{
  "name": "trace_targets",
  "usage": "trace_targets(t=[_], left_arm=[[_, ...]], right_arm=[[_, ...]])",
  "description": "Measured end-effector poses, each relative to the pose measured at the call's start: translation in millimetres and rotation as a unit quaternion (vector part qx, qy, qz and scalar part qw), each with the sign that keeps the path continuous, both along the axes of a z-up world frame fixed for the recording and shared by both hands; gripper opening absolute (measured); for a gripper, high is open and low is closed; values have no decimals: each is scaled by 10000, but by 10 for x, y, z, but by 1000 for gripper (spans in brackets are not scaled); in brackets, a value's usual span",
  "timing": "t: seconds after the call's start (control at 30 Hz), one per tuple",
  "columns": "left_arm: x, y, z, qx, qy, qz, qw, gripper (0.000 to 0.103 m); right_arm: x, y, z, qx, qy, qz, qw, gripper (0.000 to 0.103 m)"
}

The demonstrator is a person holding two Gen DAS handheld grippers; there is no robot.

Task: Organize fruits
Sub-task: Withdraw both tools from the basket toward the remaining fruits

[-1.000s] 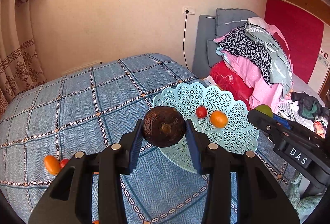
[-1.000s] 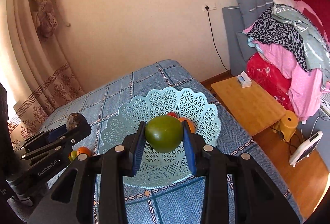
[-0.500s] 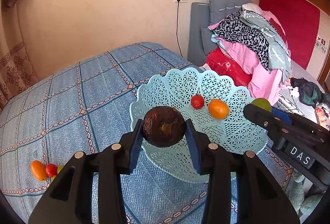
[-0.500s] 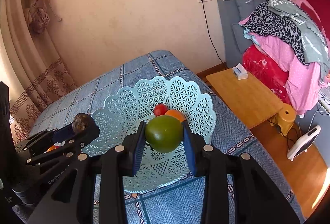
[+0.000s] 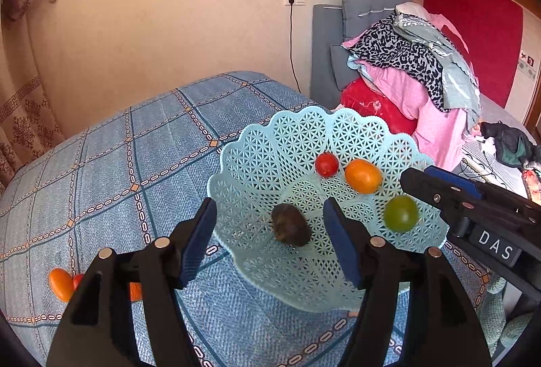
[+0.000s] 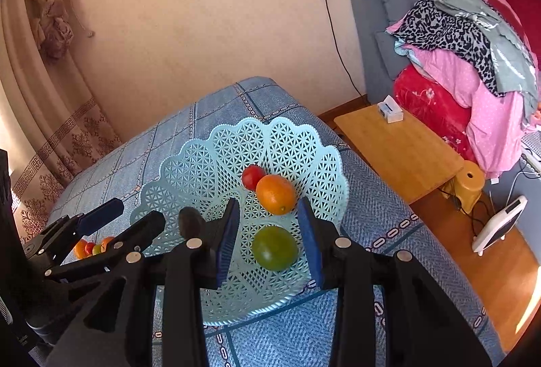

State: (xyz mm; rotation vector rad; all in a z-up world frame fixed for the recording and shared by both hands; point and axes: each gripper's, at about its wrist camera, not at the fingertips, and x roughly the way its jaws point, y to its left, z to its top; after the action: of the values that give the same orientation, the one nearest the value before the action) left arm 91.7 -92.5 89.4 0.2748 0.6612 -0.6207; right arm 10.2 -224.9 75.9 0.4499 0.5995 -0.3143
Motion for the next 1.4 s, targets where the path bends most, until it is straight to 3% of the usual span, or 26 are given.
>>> trace_targets(t=[0.23, 0.3, 0.37, 0.43, 1.03, 1.4], left_arm=[[12, 78, 1, -43, 83, 53, 9999, 70], [24, 108, -9, -56, 116, 97, 9999, 85], [37, 145, -12, -98, 136, 149, 9997, 90], [45, 170, -15, -94, 147, 184, 9997, 90], [-38, 329, 122, -46, -68, 311, 9995, 90], [4, 652, 237, -47, -136, 599, 9981, 91]], right_arm=[[-13, 20, 19, -4, -36, -19, 10000, 36], [-18, 36, 29, -13, -48, 4, 10000, 36], [-18, 43, 39, 1, -56, 17, 10000, 40], [-29, 49, 42, 4, -87, -10, 10000, 55], [-112, 179, 187, -80, -288, 144, 9994, 55], [-154, 360, 278, -102, -437, 392, 9982, 55]])
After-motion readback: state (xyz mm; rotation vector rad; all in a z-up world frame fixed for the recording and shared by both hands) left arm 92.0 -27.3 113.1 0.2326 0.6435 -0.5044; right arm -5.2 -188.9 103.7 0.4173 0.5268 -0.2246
